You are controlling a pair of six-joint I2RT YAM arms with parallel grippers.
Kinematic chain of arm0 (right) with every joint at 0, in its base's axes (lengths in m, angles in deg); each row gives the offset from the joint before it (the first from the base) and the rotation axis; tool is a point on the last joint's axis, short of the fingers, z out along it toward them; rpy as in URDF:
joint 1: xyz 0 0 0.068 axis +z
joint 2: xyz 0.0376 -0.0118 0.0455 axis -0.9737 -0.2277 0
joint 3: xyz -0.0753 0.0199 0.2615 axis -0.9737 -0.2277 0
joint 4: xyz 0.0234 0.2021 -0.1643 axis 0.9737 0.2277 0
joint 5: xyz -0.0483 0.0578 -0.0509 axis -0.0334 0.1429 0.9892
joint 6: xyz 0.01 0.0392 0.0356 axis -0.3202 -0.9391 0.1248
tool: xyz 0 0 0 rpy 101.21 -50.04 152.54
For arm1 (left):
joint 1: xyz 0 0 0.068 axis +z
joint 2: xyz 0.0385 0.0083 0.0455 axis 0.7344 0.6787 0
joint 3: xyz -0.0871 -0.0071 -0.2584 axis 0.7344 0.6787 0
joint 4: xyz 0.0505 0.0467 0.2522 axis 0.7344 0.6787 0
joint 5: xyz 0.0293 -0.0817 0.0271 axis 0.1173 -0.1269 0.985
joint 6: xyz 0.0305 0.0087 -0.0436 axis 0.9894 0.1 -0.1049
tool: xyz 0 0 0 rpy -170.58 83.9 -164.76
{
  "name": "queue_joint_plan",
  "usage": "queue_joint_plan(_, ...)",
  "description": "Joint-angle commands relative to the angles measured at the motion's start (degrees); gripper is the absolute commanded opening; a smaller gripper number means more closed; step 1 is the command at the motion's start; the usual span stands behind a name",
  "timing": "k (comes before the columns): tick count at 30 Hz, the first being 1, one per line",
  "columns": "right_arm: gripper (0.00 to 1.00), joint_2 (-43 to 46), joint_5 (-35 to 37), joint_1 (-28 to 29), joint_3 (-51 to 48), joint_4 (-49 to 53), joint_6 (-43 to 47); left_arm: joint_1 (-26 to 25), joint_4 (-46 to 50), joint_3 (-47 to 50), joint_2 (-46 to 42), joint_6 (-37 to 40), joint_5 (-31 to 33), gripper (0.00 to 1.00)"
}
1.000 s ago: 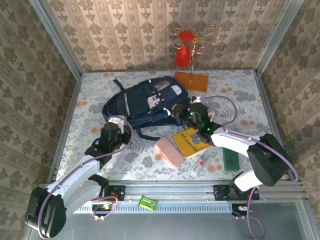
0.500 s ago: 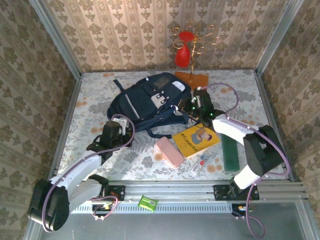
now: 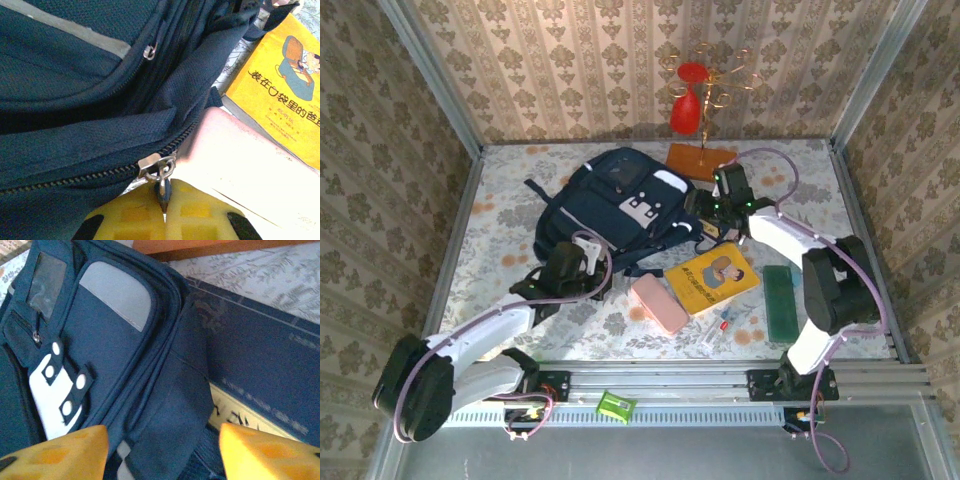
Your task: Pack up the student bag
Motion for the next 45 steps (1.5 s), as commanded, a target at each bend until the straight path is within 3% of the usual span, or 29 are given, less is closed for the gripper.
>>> queue_joint_plan(1,0.76,7.2,-0.4,2.4,-5.1,1.3,0.3,-0.7,-4.4,-1.3,0.1,-1.5,0.3,0.00)
queue_joint_plan(9,0.86,7.1,-1.2,14.4,-11.0,-6.7,-10.6,-2.3,-4.7,-1.0,-0.6,-0.3,3.8,0.00)
queue_joint_plan(18,0.87,-2.9,0.3,17.5,-10.6,-18.1,-24.2,-3.3,-4.1,-1.6,0.4,0.7,4.3,0.00)
queue_joint_plan(20,0.82,-4.5,0.4,17.5,-10.0,-19.7,-25.4,-3.6,-3.7,-1.7,0.6,0.9,4.5,0.00)
queue_joint_plan(25,0.36,-4.4,4.3,16.5,-9.5,-18.6,-23.2,-3.5,0.2,-1.9,-0.7,1.4,8.1,0.00)
queue_joint_plan(30,0.08,-1.9,2.9,12.4,-11.5,-18.0,-18.5,-2.1,4.0,-1.5,-3.4,2.1,10.6,0.00)
queue_joint_plan(37,0.05,-1.0,-5.3,5.7,-7.4,-10.6,-8.8,3.3,8.2,-0.7,-3.9,1.2,9.6,0.00)
queue_joint_plan(45,0.12,-6.6,-10.8,3.5,2.3,-3.8,-3.9,3.1,7.5,-1.2,-2.9,1.7,6.0,0.00)
